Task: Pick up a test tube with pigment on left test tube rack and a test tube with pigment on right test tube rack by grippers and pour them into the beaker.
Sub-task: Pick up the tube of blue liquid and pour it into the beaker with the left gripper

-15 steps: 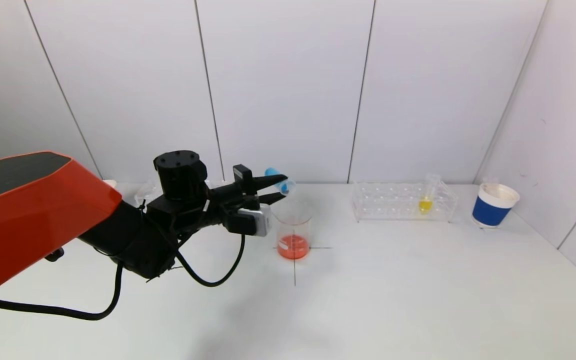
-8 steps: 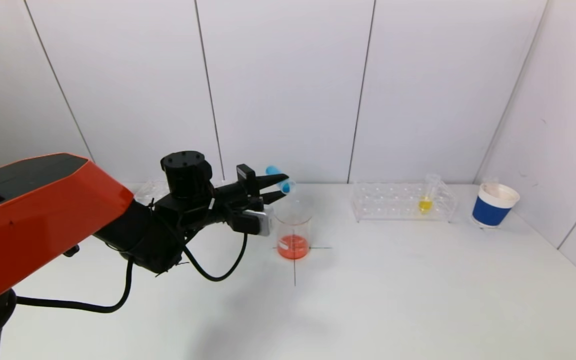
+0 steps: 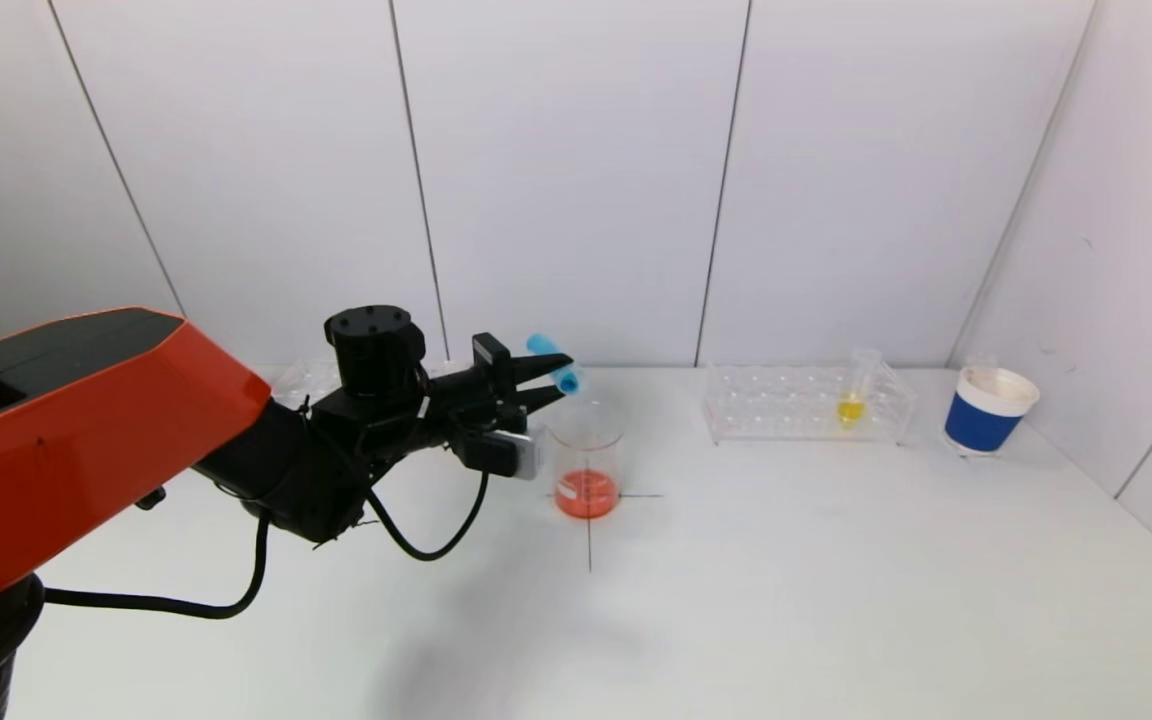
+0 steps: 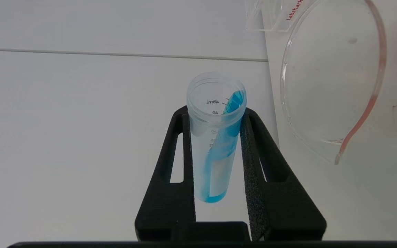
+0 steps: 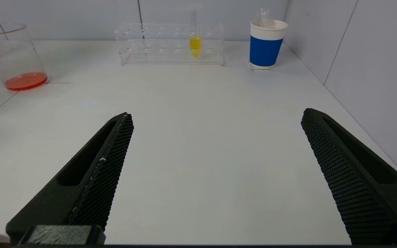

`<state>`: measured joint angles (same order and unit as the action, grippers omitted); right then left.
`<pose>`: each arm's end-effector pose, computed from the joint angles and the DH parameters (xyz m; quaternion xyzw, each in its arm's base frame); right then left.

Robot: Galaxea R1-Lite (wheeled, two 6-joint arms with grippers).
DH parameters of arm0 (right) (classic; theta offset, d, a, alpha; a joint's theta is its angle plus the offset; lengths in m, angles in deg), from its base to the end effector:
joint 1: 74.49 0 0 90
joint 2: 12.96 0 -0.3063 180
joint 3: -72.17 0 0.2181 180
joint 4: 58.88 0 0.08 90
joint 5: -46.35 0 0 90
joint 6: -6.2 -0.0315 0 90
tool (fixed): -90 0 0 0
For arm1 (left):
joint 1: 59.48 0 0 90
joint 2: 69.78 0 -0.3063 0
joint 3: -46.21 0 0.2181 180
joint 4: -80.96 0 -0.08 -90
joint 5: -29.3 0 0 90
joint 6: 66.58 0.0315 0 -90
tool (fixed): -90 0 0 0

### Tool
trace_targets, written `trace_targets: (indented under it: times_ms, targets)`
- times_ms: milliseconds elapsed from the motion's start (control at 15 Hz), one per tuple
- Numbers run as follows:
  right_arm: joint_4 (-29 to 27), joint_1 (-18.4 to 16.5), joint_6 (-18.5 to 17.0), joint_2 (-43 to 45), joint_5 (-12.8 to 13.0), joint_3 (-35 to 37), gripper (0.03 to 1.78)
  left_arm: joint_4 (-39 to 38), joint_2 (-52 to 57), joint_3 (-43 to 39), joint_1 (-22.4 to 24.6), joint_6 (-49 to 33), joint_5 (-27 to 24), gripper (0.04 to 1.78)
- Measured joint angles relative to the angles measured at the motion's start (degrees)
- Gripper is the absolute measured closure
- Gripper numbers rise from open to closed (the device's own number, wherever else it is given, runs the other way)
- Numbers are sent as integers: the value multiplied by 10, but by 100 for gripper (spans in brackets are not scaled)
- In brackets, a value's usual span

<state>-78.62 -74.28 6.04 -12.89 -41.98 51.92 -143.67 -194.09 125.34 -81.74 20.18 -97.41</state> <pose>0.0097 -0.0009 0.0765 0.0015 -0.0051 -0.0127 0.9999 0.3923 -0.1809 0.0973 0.5974 -0.3346 -0.3610 0.6331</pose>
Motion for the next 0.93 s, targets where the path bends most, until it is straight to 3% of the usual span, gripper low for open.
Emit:
trace_targets:
  times_ms: [933]
  targets:
    - [0, 0, 0, 0, 0, 0, 4, 88, 14, 50, 5, 78, 0, 140]
